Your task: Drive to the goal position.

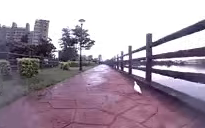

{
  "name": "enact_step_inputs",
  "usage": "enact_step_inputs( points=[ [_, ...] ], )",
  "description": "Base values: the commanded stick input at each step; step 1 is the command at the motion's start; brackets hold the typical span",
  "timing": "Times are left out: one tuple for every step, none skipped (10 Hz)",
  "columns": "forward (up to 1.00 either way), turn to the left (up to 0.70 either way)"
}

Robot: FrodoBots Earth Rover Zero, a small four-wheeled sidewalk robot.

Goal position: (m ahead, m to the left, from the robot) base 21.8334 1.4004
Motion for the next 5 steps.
enact_step_inputs(
  points=[
    [1.00,-0.01],
    [1.00,-0.01],
    [1.00,-0.01],
    [1.00,-0.01],
    [1.00,-0.01]
  ],
)
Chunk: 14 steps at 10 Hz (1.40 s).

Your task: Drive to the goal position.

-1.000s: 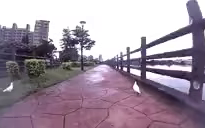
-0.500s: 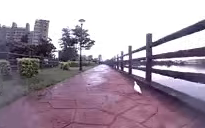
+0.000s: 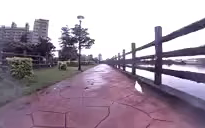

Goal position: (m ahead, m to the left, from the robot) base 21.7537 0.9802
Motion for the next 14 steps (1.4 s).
enact_step_inputs(
  points=[
    [1.00,-0.01],
    [1.00,-0.01],
    [1.00,-0.01],
    [1.00,-0.01],
    [1.00,-0.01],
    [1.00,-0.01],
    [1.00,-0.01],
    [1.00,-0.01],
    [1.00,-0.01],
    [1.00,-0.01],
    [1.00,-0.01],
    [1.00,-0.01],
    [1.00,-0.01],
    [1.00,-0.01]
  ],
)
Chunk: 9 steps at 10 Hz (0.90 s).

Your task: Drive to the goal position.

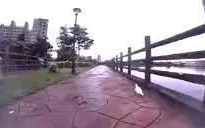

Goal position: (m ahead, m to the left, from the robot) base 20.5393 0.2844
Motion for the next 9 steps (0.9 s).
enact_step_inputs(
  points=[
    [1.00,-0.01],
    [1.00,-0.01],
    [1.00,0.05],
    [1.00,0.19],
    [1.00,0.39],
    [1.00,0.17],
    [1.00,-0.01],
    [1.00,-0.01],
    [1.00,-0.01]
  ],
)
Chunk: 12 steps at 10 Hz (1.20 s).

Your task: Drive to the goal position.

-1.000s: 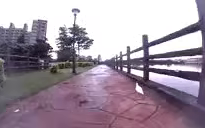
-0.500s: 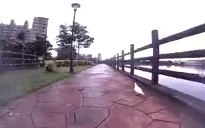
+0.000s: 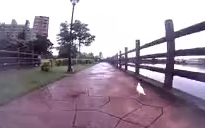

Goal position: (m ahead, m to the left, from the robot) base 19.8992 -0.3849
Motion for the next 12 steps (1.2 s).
enact_step_inputs(
  points=[
    [1.00,-0.01],
    [1.00,-0.01],
    [1.00,-0.01],
    [1.00,-0.01],
    [1.00,-0.01],
    [1.00,-0.01],
    [1.00,-0.01],
    [1.00,-0.01],
    [1.00,-0.01],
    [1.00,-0.01],
    [1.00,-0.01],
    [1.00,-0.01]
  ],
)
